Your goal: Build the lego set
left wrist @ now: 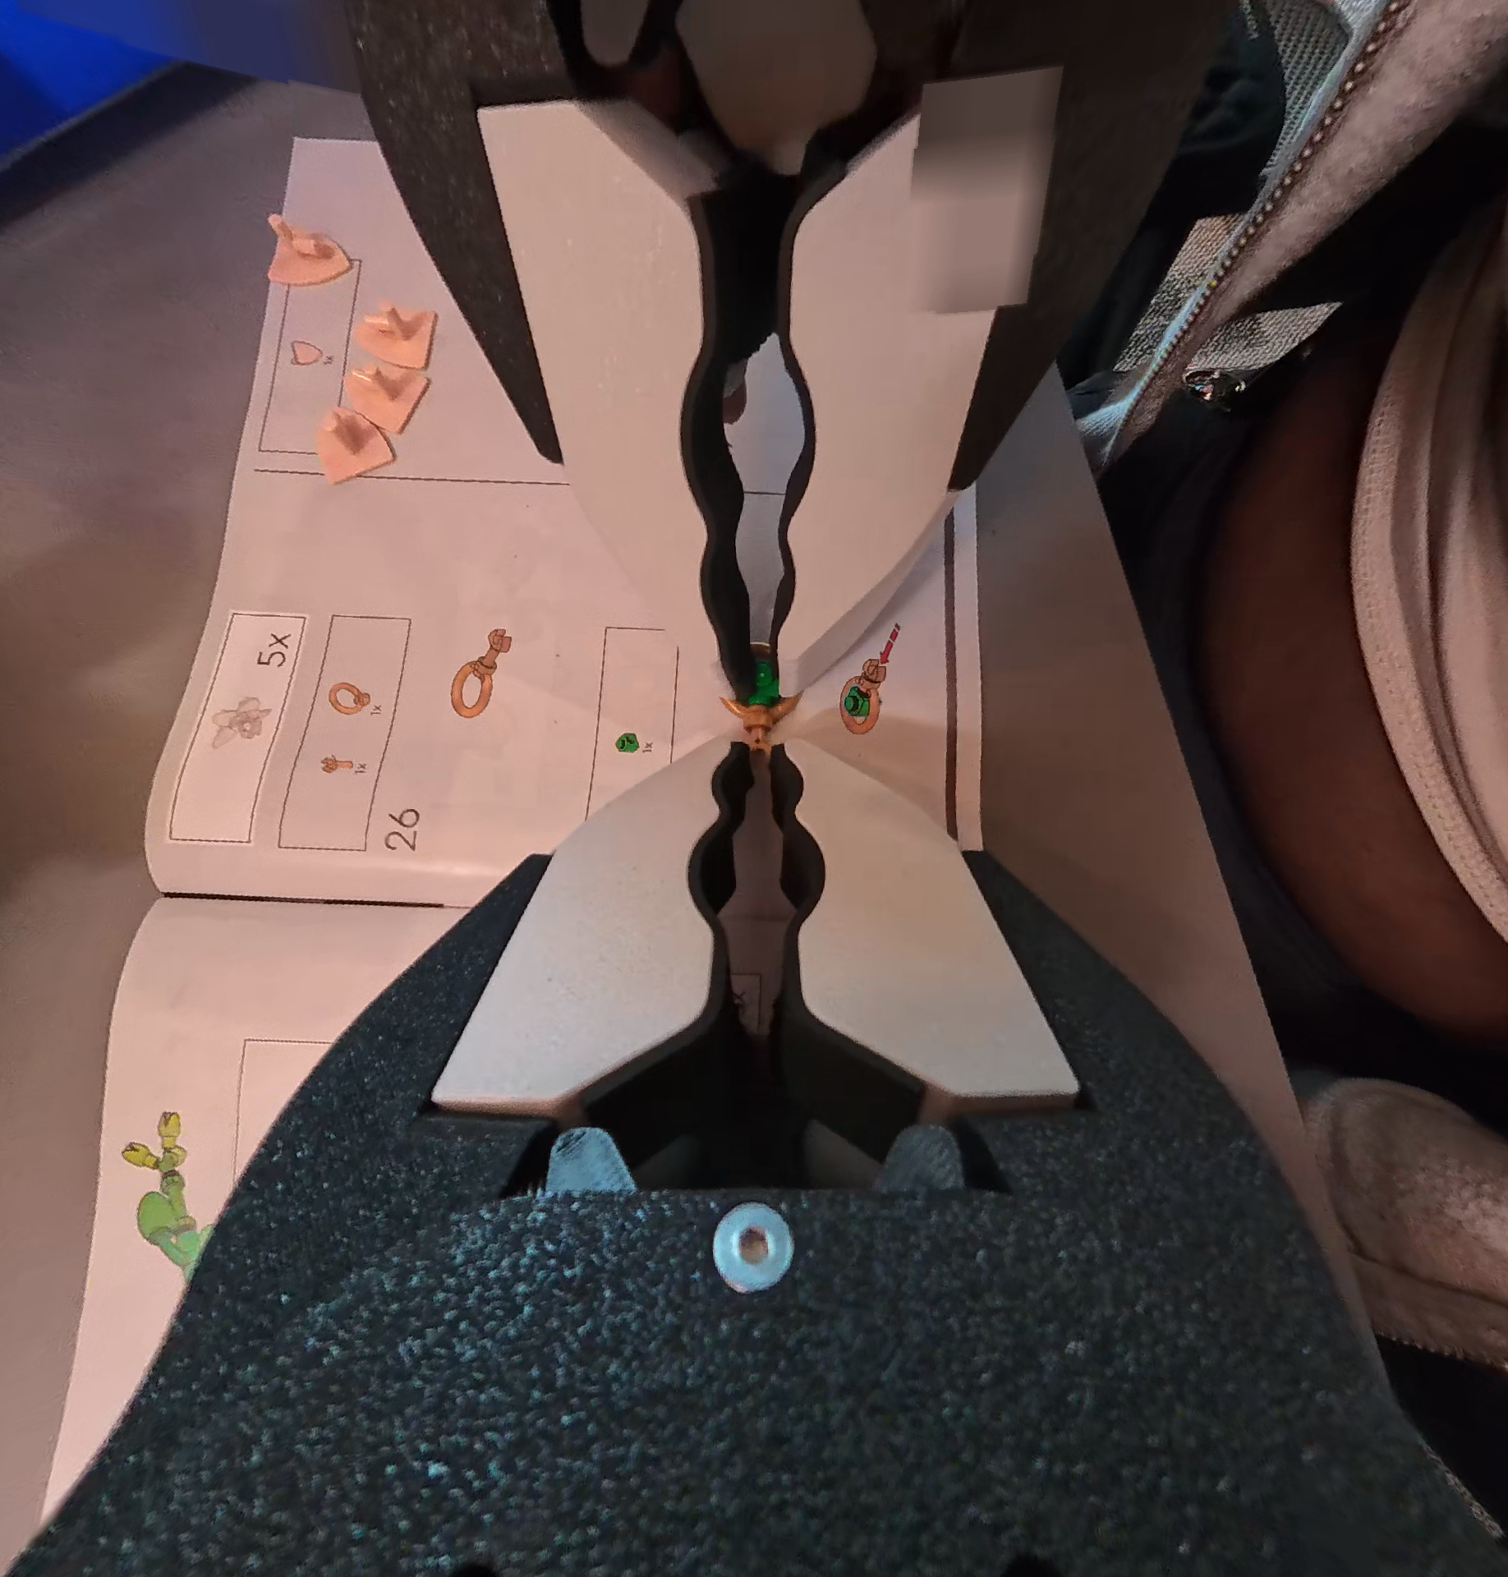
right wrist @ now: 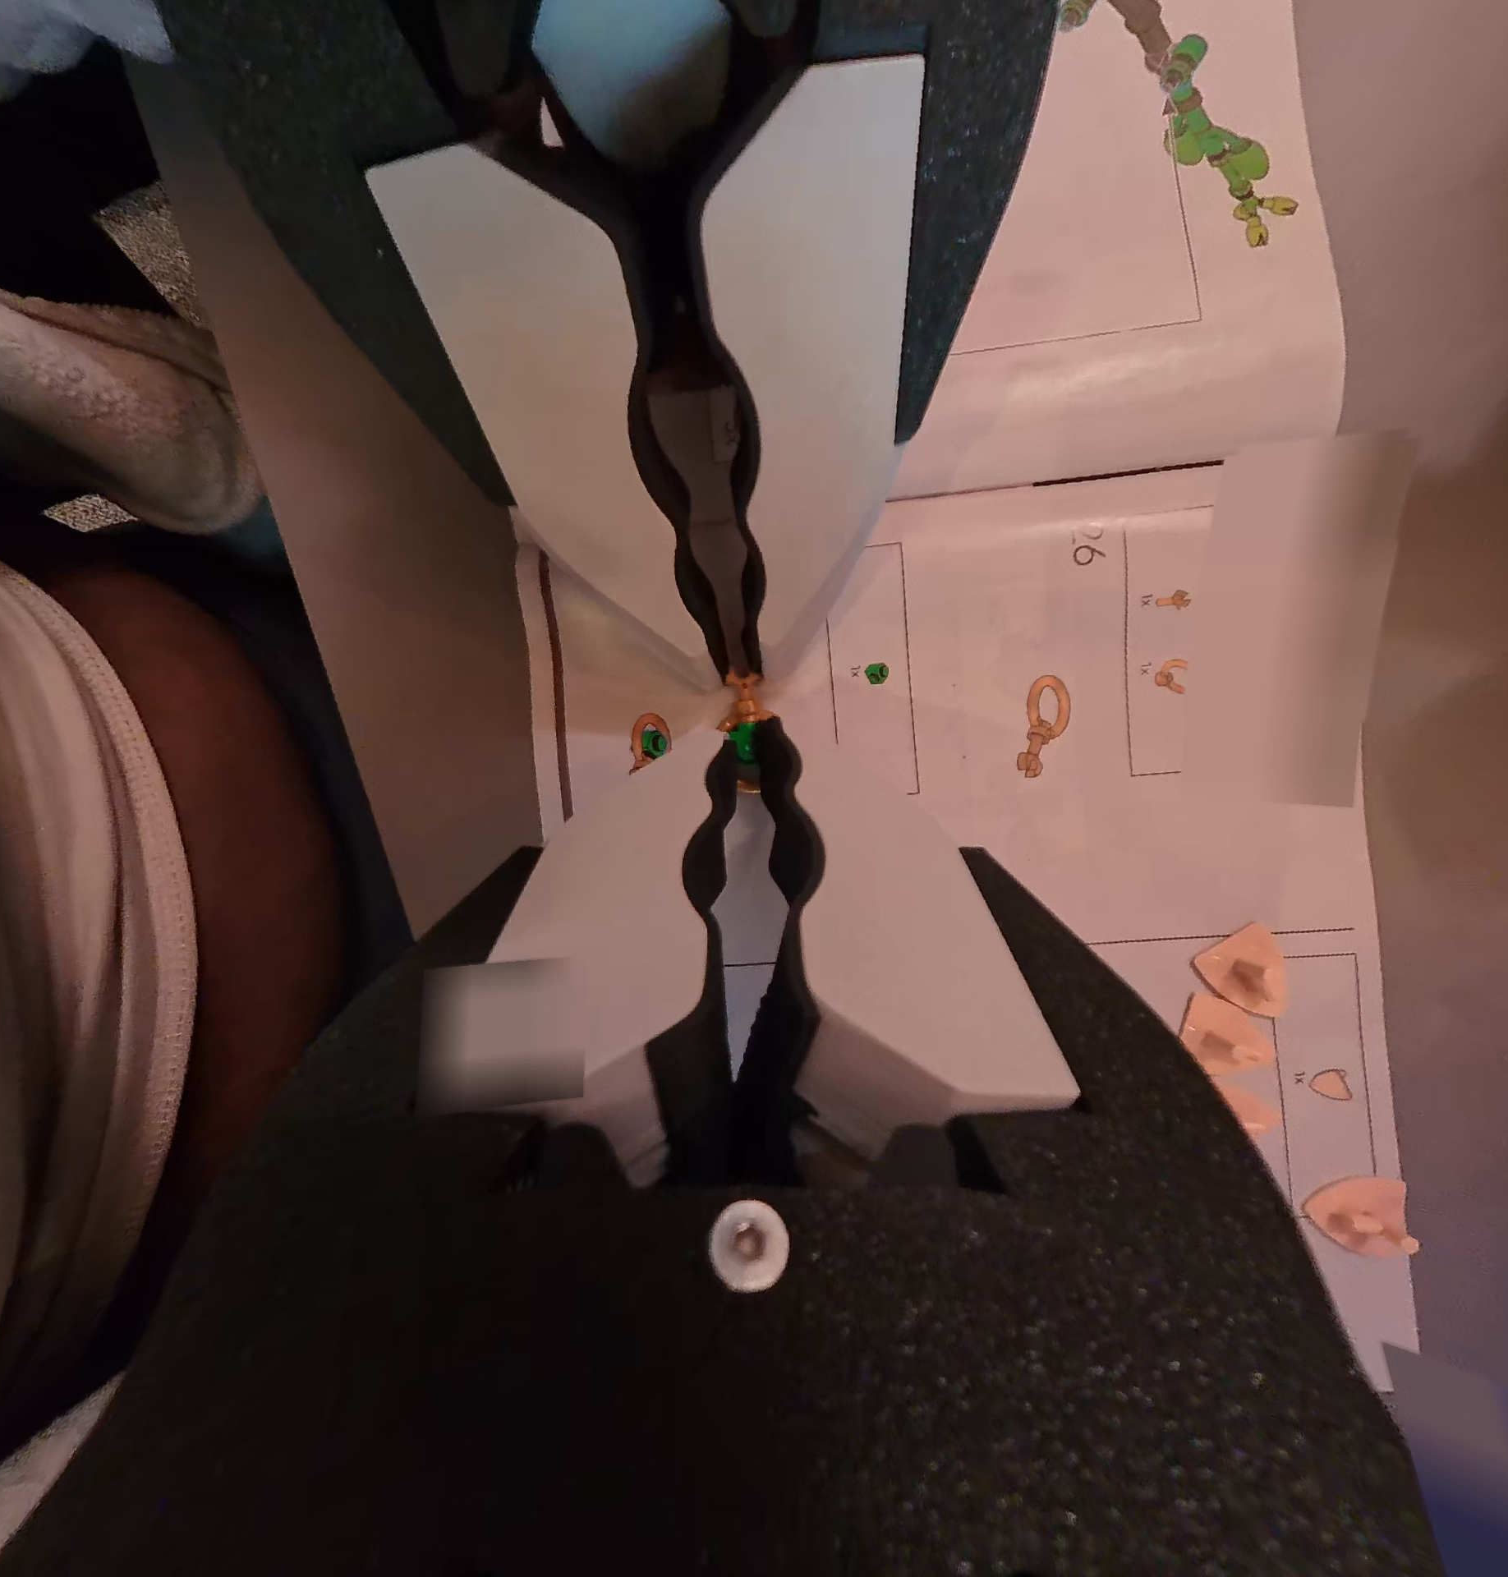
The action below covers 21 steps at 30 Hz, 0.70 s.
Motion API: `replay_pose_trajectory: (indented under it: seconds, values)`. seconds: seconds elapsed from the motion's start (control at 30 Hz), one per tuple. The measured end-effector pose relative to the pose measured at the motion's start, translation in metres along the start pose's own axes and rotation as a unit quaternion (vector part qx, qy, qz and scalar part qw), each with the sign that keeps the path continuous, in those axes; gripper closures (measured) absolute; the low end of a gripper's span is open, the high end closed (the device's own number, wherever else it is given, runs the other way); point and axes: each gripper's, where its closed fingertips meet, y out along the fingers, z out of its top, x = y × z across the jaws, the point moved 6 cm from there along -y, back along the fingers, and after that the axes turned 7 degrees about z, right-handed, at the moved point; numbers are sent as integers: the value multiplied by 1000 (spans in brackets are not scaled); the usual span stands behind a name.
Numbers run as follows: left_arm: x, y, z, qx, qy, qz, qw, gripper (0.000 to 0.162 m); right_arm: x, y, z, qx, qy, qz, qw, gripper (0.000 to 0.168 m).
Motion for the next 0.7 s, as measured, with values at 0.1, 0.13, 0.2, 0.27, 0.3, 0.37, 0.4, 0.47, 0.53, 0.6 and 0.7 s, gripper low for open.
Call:
replay_pose_trajectory:
  seconds: [0.1, 0.13, 0.2, 0.27, 0.3, 0.37, 0.4, 0.47, 0.53, 0.6, 0.7]
  values:
    - [0, 0, 1, -2, 4, -3, 1000, 157, 0, 0, 0, 3, 0, -1, 1000, 163]
    - [0, 0, 1, -3, 5, -4, 1000, 157, 0, 0, 0, 3, 0, -1, 1000, 163]
    - [0, 0, 1, -3, 8, -5, 1000, 157, 0, 0, 0, 3, -2, -2, 1000, 163]
    - [0, 0, 1, 1, 7, -9, 1000, 157, 0, 0, 0, 4, -4, -1, 1000, 163]
    - [0, 0, 4, 15, 5, -11, 1000, 157, 0, 0, -1, 6, -5, 1, 1000, 163]
    - [3, 4, 8, 28, -7, -29, 999, 162, 3, -1, -3, 3, -12, -8, 1000, 163]
    - [3, 5, 9, 21, -14, -28, 999, 162, 2, -1, -4, 8, -11, -7, 1000, 162]
    - [3, 4, 10, 12, 3, -16, 1000, 162, 2, -1, -5, 15, -15, -8, 1000, 163]
    - [2, -4, 13, 37, 9, -4, 999, 162, 3, -2, -6, 21, -14, -6, 1000, 163]
    - [3, -19, 16, 48, 6, -5, 999, 152, 3, -2, -6, 25, -15, -3, 1000, 163]
    - [5, -25, 12, 37, 19, 10, 999, 145, 3, -2, -6, 24, -21, 0, 999, 163]
